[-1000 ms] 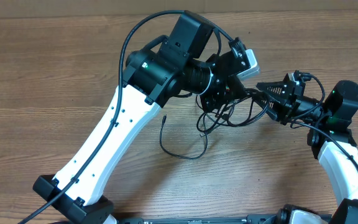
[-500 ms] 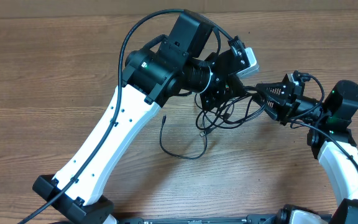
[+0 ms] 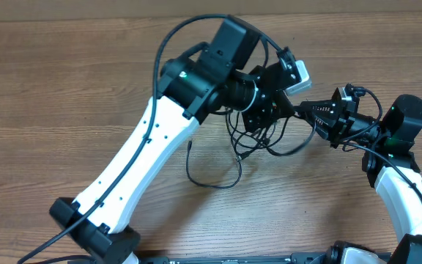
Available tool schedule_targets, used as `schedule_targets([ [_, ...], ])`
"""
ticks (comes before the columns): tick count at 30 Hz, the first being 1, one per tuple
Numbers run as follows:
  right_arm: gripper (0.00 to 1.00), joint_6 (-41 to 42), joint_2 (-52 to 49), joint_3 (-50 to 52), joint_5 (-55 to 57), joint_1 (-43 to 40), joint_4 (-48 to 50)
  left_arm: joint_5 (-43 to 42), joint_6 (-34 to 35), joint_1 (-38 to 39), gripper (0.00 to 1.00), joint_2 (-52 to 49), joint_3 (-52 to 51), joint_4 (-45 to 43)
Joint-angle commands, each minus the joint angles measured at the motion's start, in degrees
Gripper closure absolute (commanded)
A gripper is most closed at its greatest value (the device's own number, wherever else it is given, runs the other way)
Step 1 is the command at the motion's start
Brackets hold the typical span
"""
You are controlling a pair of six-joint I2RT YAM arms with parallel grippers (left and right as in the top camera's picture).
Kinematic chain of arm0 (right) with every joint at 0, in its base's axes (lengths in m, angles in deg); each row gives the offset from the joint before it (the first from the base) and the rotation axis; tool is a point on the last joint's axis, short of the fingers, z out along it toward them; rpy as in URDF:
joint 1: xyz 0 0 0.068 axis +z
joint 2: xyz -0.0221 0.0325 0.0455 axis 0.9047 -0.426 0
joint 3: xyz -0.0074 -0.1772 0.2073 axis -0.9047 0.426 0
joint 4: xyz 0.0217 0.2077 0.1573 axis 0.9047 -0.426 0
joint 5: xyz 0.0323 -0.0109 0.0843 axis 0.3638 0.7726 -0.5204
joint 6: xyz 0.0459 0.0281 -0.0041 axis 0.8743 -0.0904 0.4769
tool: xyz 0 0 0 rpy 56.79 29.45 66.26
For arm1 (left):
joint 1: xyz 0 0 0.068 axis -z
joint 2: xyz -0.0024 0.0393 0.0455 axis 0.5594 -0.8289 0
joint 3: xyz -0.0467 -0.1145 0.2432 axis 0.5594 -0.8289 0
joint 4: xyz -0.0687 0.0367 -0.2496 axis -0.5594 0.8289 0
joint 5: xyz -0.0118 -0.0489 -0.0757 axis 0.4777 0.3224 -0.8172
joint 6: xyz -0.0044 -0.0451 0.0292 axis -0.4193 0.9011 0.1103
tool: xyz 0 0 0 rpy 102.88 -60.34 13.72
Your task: Untangle cables
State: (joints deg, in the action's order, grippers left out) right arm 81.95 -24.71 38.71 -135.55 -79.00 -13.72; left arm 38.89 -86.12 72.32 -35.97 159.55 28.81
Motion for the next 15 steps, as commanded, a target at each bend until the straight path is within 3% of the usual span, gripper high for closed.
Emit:
schedule_targets([
  [1, 0.82, 0.0, 0.2, -0.4, -1.6, 0.3, 0.5, 0.0, 0.8, 0.7, 0.96, -1.3, 0.6, -1.0],
  [15, 0.75, 0.0, 0.2, -0.4, -1.6, 0.3, 0.5, 0.0, 0.8, 0.7, 0.96, -1.4, 0.6, -1.0],
])
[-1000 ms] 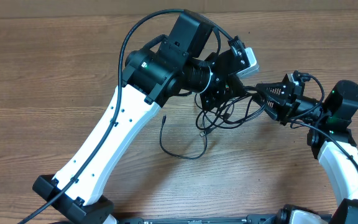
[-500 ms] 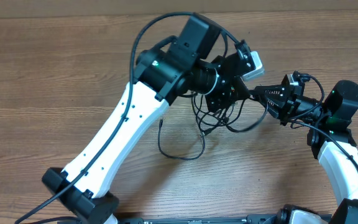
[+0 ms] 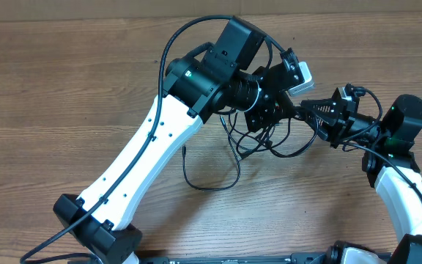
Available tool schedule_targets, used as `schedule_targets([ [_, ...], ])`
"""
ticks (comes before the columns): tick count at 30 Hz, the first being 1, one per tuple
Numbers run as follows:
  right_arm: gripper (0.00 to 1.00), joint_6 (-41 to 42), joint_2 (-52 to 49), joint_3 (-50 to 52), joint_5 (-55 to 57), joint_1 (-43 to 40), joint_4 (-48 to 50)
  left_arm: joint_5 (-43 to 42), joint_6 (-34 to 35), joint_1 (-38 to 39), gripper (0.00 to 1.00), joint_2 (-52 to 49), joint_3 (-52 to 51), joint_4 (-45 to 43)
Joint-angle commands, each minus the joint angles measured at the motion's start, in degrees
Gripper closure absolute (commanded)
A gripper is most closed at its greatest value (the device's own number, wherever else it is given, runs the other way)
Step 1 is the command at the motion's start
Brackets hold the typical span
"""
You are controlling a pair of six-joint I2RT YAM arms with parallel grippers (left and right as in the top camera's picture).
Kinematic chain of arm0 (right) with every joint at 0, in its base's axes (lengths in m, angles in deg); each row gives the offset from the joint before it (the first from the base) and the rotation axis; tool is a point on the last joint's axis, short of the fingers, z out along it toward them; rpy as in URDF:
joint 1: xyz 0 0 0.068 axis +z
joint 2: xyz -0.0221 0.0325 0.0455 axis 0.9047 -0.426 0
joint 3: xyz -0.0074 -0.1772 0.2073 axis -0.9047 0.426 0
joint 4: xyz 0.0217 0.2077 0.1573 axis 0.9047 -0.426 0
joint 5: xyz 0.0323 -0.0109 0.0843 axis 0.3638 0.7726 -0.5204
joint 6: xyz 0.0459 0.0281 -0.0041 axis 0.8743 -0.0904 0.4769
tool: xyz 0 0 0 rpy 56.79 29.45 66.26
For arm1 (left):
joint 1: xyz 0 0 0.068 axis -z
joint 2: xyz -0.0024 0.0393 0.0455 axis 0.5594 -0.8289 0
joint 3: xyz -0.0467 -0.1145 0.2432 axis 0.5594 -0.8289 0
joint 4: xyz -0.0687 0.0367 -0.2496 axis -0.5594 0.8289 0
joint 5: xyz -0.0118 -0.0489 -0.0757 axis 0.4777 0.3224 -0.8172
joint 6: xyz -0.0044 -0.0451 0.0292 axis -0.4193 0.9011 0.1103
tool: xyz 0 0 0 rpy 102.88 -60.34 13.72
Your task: Untangle cables
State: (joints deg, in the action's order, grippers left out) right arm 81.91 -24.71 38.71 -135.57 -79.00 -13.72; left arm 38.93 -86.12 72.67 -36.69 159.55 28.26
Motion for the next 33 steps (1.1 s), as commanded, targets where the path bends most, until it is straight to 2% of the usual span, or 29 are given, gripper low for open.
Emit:
schedule_targets([
  [1, 0.75, 0.0, 0.2, -0.4, -1.6, 0.3, 0.5, 0.0, 0.8, 0.4, 0.96, -0.7, 0.6, -0.4],
  [5, 0.74, 0.0, 0.2, -0.4, -1.7, 0.3, 0.5, 1.1, 0.8, 0.4, 0.96, -0.7, 0.6, 0.4],
  [7, 0.7, 0.0, 0.2, -0.4, -2.5, 0.3, 0.5, 3.9, 0.8, 0.4, 0.96, -0.7, 0.6, 1.0],
  [12, 0.7, 0.8, 0.2, -0.4, -3.3, 0.2, 1.0, 10.4, 0.8, 0.4, 0.96, -0.7, 0.6, 2.4],
  [26, 0.7, 2.8, 0.2, -0.4, -4.2, 0.3, 3.9, 10.4, 0.8, 0.6, 0.96, -0.8, 0.6, 2.5],
  [29, 0.72, 2.8, 0.2, -0.4, -4.2, 0.3, 3.9, 10.4, 0.8, 0.7, 0.96, -0.8, 0.6, 2.9],
  [33, 0.85, 2.8, 0.2, -0.4, -4.2, 0.3, 3.9, 10.5, 0.8, 0.7, 0.96, -0.8, 0.6, 3.9],
])
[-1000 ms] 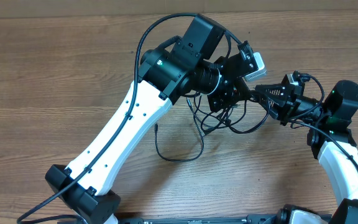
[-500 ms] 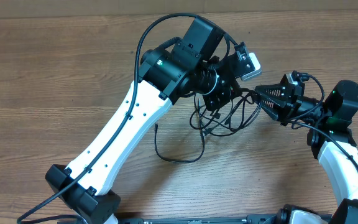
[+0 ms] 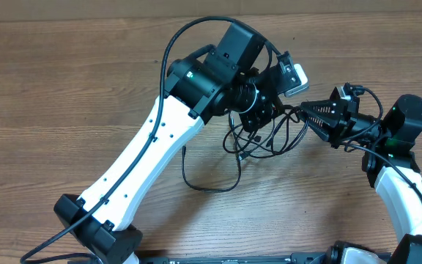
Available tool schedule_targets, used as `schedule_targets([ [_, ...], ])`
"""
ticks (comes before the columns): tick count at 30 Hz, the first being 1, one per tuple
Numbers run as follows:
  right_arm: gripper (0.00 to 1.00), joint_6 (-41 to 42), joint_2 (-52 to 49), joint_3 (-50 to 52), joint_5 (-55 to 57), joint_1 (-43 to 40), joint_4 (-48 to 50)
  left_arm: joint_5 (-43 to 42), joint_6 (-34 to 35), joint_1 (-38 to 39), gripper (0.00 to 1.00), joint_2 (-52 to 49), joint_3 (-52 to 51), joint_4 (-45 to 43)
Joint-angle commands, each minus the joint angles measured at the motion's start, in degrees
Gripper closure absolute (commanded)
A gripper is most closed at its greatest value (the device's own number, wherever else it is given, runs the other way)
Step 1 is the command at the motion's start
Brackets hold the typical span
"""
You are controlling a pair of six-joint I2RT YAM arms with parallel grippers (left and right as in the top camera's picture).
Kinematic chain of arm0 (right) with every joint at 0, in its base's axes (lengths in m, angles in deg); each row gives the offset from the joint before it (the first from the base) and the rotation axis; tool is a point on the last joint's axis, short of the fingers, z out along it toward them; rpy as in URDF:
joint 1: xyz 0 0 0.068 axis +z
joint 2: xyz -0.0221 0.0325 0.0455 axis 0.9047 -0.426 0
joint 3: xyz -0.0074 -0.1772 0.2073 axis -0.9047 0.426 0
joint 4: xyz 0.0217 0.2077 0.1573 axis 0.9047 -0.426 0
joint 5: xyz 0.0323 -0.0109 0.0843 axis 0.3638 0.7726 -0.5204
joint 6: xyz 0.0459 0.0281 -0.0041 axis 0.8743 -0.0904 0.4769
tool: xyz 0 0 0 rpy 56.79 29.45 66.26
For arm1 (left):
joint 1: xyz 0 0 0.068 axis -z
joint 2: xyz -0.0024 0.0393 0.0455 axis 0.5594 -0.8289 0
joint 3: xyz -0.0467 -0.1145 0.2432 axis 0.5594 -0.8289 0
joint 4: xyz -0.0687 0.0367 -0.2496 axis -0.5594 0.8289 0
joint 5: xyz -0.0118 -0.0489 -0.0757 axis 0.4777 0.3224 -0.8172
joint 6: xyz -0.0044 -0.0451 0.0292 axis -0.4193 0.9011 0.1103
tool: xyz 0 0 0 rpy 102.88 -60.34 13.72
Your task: Untangle cables
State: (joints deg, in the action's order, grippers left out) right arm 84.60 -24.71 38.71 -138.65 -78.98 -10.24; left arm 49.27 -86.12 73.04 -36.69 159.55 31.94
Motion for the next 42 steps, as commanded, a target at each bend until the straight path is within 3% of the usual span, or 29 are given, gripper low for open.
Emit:
schedule_targets([
  [1, 0.89, 0.2, 0.2, -0.4, -1.1, 0.3, 0.4, 0.2, 0.8, 0.4, 0.96, -0.8, 0.6, 0.3],
  [3, 0.96, 0.2, 0.2, -0.4, -1.1, 0.3, 0.4, 0.3, 0.8, 0.4, 0.96, -0.8, 0.6, 0.5],
  [11, 0.96, 0.2, 0.2, -0.4, -1.5, 0.3, 0.4, 0.3, 0.8, 0.4, 0.96, -0.8, 0.6, 1.3],
  [16, 0.96, 4.2, 0.2, -0.4, -0.6, 0.3, 1.3, 0.3, 0.8, 0.4, 0.82, -0.8, 0.6, 3.5],
  [18, 0.96, 7.5, 0.2, -0.4, 0.8, 0.3, 5.6, 0.3, 0.8, 0.4, 0.7, -0.8, 0.6, 5.0],
  [19, 0.96, 9.4, 0.2, -0.4, 1.7, 0.3, 9.1, 0.2, 0.8, 0.4, 0.59, -0.8, 0.6, 5.7],
  [21, 0.96, 12.8, 0.2, -0.4, 3.2, 0.3, 15.3, 0.2, 0.8, 0.4, 0.16, -0.8, 0.6, 6.6],
  [22, 0.96, 14.5, 0.2, -0.4, 4.0, 0.3, 18.4, 0.2, 0.8, 0.4, 0.01, -0.8, 0.6, 6.8],
  [25, 0.96, 16.7, 0.2, -0.4, 5.0, 0.3, 25.0, 0.0, 0.8, 0.4, 0.0, -0.8, 0.6, 6.6],
  [37, 0.96, 16.6, 0.2, -0.4, 7.3, 0.4, 25.2, -8.8, -2.1, 0.8, 0.01, -0.8, 0.6, 1.3],
  [42, 0.96, 16.6, 0.2, -0.4, 9.6, 1.2, 25.2, -6.7, -2.8, 2.1, 0.0, -1.2, 0.6, 0.8],
])
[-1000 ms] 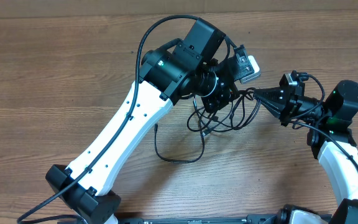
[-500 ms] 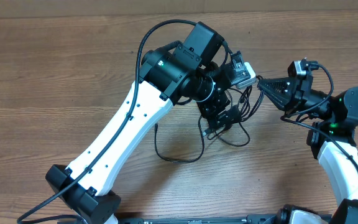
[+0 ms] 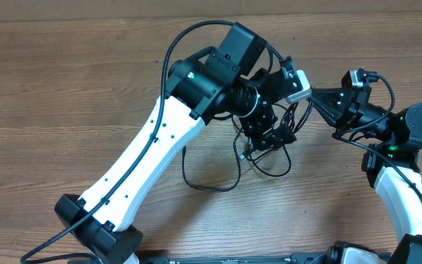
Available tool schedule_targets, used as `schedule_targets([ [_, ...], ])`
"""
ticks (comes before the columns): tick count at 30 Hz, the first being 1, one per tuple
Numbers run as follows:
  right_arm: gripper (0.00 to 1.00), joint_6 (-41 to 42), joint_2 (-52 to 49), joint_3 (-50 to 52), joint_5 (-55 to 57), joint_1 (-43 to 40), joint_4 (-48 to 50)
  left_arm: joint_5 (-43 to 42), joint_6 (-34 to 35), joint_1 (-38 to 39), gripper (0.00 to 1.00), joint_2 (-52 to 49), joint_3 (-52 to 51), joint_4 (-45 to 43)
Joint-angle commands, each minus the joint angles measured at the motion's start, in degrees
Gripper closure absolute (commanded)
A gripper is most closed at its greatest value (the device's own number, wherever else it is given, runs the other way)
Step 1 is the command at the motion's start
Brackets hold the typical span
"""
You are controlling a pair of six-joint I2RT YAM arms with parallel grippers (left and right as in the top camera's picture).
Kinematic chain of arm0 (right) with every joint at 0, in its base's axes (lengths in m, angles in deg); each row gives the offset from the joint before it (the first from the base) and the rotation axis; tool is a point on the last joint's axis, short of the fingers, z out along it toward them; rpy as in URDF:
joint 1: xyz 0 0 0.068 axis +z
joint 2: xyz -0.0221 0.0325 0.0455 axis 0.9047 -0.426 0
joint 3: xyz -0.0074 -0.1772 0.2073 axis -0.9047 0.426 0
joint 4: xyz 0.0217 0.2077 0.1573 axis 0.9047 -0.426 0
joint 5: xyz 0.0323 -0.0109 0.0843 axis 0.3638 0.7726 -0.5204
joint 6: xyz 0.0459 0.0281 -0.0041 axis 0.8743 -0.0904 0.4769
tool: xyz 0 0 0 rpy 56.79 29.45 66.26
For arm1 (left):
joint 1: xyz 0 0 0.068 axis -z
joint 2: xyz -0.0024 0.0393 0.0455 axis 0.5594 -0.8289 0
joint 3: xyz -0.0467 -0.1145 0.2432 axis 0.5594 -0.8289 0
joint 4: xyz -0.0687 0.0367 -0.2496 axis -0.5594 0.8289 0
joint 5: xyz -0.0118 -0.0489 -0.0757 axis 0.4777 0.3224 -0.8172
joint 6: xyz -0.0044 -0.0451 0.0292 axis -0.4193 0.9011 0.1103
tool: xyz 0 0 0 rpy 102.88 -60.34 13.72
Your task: Untangle cables
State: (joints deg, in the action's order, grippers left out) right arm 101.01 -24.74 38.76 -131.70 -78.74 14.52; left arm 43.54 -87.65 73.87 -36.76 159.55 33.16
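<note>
A tangle of thin black cables [image 3: 271, 145] hangs and lies at the table's middle. My left gripper [image 3: 268, 126] points down into the tangle, its black fingers shut on the bundle, though cable partly hides them. From the bundle a loose strand loops left over the wood to a free end [image 3: 184, 151]. My right gripper [image 3: 316, 97] comes in from the right, level with the left wrist's white camera box. Its narrow tips look shut on a strand that rises from the bundle.
The wooden table [image 3: 64, 95] carries nothing else in view. The left arm's white link [image 3: 141, 165] crosses the lower left. The right arm's base [image 3: 405, 191] stands at the right edge. The two wrists are close together above the tangle.
My right gripper has drawn back up and to the right. The wide loop that lay under it has tightened into a smaller knot beneath the left gripper, which now sits slightly lower.
At first both grippers met over the tangle, with a wide loop hanging to the right. The left wrist then turned a little and the loops shifted. Now the right gripper is higher and farther right, and the bundle is more compact.
</note>
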Motion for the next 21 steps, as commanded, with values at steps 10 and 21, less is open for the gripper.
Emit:
schedule_targets([
  [10, 0.96, 0.2, 0.2, -0.5, 7.9, 6.3, 0.4, 3.1, 5.3, 3.3, 0.0, -5.9, 0.6, -2.7],
  [21, 0.96, 0.2, 0.2, -0.5, 7.5, 6.2, 0.4, 4.5, 4.7, 3.2, 0.96, -6.3, 0.6, -3.9],
])
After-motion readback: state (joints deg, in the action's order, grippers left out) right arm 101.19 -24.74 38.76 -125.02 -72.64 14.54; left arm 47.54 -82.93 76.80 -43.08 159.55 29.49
